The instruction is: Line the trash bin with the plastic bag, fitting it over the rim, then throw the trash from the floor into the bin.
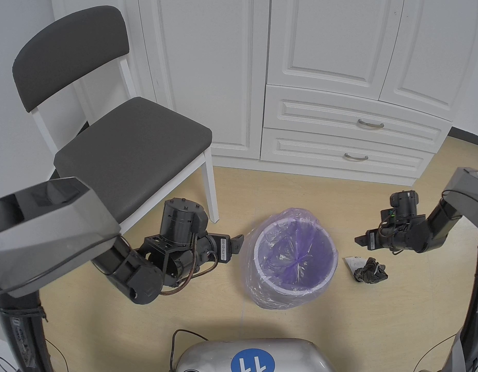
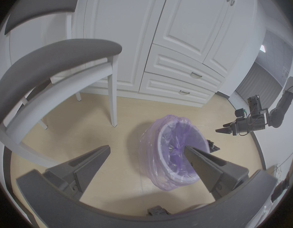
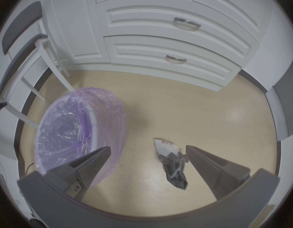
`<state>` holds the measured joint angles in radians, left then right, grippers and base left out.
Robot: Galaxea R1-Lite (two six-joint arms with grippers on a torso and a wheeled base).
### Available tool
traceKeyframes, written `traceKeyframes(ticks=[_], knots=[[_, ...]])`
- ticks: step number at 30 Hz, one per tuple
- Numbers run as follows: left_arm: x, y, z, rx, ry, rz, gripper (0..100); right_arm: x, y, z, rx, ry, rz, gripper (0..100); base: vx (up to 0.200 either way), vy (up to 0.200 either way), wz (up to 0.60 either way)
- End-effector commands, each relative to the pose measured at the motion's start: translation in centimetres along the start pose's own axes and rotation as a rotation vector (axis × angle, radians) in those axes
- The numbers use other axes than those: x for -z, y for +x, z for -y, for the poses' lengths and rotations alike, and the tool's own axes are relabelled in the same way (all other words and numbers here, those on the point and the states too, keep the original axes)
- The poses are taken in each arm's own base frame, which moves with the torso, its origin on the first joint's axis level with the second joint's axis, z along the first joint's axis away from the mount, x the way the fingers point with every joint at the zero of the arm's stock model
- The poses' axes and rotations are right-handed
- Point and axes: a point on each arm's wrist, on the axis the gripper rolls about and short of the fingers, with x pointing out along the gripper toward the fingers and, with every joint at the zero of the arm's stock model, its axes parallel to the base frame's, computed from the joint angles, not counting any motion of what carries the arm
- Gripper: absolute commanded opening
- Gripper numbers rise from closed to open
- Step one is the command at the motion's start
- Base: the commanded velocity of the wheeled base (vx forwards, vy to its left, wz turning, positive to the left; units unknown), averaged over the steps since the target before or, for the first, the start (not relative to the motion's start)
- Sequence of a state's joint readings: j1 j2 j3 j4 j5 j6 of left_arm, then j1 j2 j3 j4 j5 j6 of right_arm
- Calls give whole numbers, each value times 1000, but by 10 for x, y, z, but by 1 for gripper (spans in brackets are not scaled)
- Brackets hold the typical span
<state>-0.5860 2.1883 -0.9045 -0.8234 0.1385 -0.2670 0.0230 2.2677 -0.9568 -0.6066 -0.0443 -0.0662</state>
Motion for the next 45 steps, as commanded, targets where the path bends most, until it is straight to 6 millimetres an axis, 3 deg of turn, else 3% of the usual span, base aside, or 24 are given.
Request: traceKeyframes(ticks=[1,2,4,8,11,15,20,24,28,33,36,42,44,45], knots=[[-16,-54,7,66,2,47,100,-49,-74,21,70,93,166,100,0,0,0],[-15,-59,6,70,0,55,100,-59,-89,23,62,133,139,100,0,0,0],[-18,-60,6,80,-9,93,100,-66,-90,27,63,160,56,100,0,0,0],[-20,-60,9,105,-5,128,100,-65,-58,54,111,240,-147,100,0,0,0],[-25,-61,10,110,-7,147,100,-58,-19,69,136,309,-185,100,0,0,0],[-27,-69,12,114,-5,159,100,-41,16,86,104,353,-214,100,0,0,0],[-25,-76,17,126,26,157,100,-25,35,101,79,390,-228,100,0,0,0],[-20,-78,17,121,72,148,100,-26,43,110,91,394,-206,100,0,0,0],[-15,-78,19,130,79,147,100,-21,61,112,92,402,-210,100,0,0,0],[-4,-76,22,114,87,131,100,8,107,106,91,393,-274,100,0,0,0],[-3,-75,23,90,88,133,100,7,117,105,88,392,-275,100,0,0,0],[0,-76,21,75,91,124,100,-14,135,100,90,474,-302,100,0,0,0],[0,-75,21,77,89,130,100,8,147,97,101,505,-372,100,0,0,0],[-1,-75,21,81,84,138,100,7,150,96,97,495,-346,100,0,0,0]])
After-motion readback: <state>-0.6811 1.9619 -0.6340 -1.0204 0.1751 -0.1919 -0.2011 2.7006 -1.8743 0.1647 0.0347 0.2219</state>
